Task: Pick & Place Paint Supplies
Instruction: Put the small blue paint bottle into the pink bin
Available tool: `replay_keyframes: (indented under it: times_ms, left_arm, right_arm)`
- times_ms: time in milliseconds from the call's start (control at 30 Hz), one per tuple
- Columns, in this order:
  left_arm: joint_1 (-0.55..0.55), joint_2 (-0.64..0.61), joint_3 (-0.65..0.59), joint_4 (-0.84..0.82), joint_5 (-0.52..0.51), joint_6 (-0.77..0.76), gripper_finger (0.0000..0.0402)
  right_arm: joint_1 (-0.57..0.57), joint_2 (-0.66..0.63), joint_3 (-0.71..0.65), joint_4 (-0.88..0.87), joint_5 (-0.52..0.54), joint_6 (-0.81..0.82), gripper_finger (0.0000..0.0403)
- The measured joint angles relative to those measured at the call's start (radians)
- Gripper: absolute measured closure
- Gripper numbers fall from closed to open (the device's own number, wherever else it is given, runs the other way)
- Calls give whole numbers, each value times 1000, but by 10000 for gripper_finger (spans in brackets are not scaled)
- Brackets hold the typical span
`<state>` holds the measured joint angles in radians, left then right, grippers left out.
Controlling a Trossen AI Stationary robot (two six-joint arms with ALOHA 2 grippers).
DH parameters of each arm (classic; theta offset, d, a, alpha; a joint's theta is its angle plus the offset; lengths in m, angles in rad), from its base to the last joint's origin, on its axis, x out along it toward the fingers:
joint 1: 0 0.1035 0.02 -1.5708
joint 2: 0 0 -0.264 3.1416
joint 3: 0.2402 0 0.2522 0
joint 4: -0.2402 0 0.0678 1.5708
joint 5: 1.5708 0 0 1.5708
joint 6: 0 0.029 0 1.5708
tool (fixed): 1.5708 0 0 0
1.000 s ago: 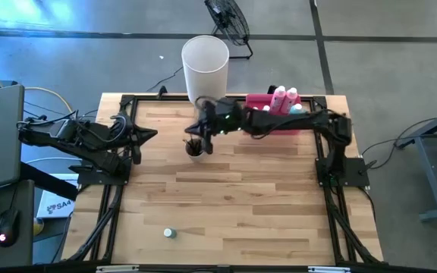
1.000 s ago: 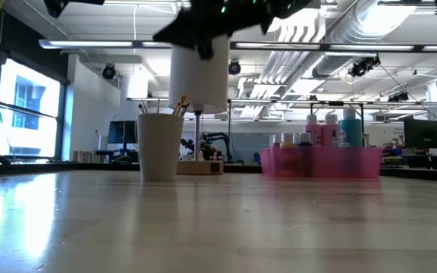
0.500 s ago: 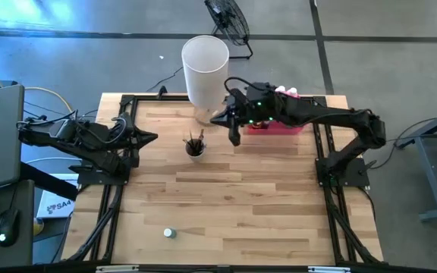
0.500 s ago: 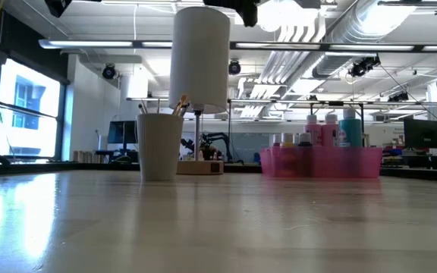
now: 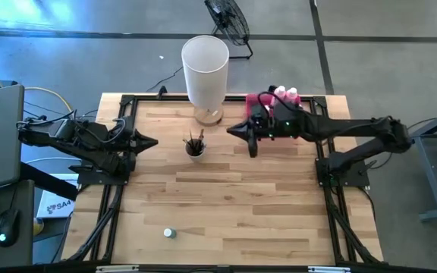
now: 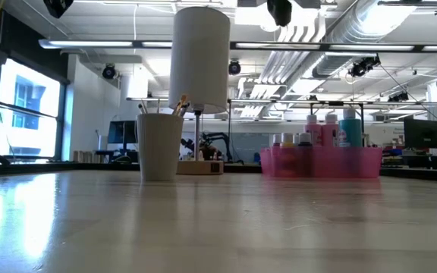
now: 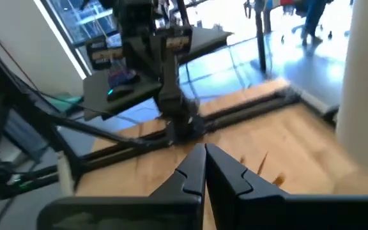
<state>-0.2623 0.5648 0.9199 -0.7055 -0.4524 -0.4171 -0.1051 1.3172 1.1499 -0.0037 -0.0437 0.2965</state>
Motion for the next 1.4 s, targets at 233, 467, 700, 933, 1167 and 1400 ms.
replay_keyframes:
  times_ms: [233, 467, 700, 933, 1167, 1400]
  left_arm:
    - [0, 1, 0, 0, 76, 24, 402]
    - [0, 20, 0, -26, 264, -137, 402]
    - [0, 111, 0, -176, 437, -309, 402]
    - [-40, 243, 0, -298, 710, -462, 402]
    - [-189, 365, 0, -264, 699, -445, 402]
    - [-352, 377, -69, -24, 573, -498, 402]
  right_arm:
    - [64, -58, -59, -70, -10, 163, 400]
    - [168, -109, -59, -220, 99, 99, 400]
    - [231, -144, -58, -315, 140, 91, 400]
    - [270, -150, -58, -339, 142, 73, 401]
    - [325, -150, -58, -328, 225, 85, 401]
    - [364, -150, -58, -310, 293, 121, 401]
